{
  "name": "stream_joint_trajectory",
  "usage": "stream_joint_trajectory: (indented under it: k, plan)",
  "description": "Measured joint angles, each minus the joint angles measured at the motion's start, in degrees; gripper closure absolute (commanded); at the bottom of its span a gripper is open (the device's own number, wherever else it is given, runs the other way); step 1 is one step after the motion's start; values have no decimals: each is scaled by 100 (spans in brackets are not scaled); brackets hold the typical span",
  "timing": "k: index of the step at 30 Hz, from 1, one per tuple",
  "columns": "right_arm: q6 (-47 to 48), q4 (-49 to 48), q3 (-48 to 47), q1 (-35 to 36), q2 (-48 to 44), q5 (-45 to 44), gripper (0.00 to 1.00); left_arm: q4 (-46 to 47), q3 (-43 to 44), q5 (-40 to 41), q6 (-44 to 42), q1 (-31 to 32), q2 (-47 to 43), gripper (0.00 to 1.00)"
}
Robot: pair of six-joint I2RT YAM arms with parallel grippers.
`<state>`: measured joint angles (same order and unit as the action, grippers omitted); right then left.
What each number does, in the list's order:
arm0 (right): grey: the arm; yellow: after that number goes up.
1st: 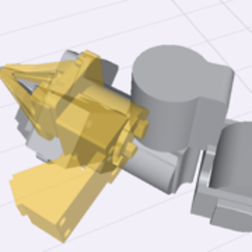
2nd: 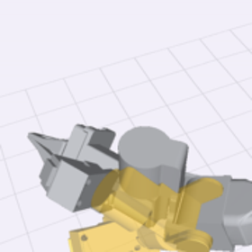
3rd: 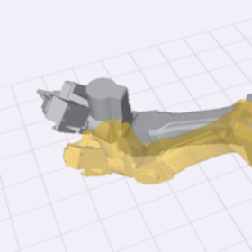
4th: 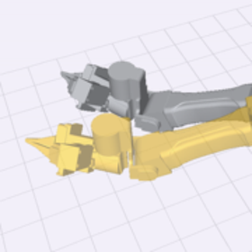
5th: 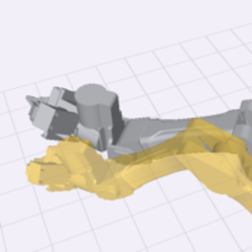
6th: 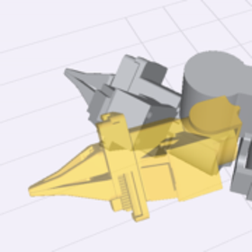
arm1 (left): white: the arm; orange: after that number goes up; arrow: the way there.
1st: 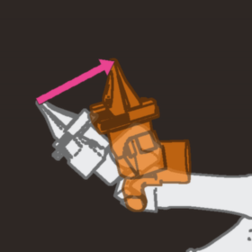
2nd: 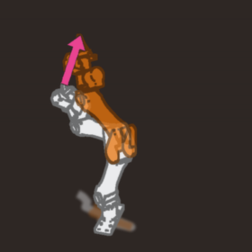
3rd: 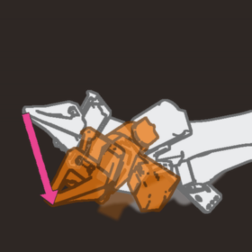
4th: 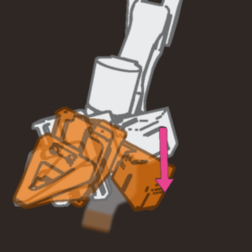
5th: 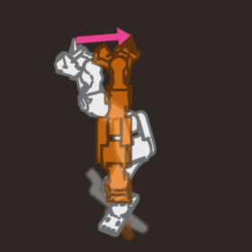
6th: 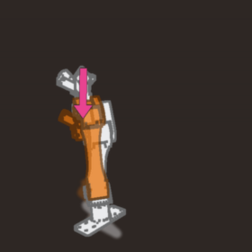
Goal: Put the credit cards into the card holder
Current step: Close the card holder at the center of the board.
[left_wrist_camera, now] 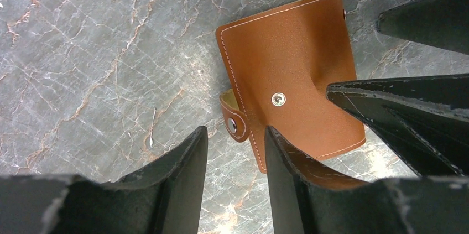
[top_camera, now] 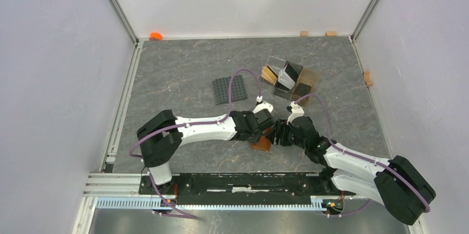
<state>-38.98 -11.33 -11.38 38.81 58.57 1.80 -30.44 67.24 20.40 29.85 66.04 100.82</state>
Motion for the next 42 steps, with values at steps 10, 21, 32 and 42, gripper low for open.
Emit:
stream_joint_trajectory:
  k: [10,21,32,42]
  plan:
    - [-2,-20,7,-9,4,48,36,28,76,166,-190,26,181,62]
    - [-13,-55,4,-9,33,79,36,28,118,275,-256,26,181,72]
    - [-17,-70,7,-9,44,85,36,26,133,330,-258,33,179,79]
    - [-17,-85,4,-9,55,98,36,26,133,330,-256,33,136,77]
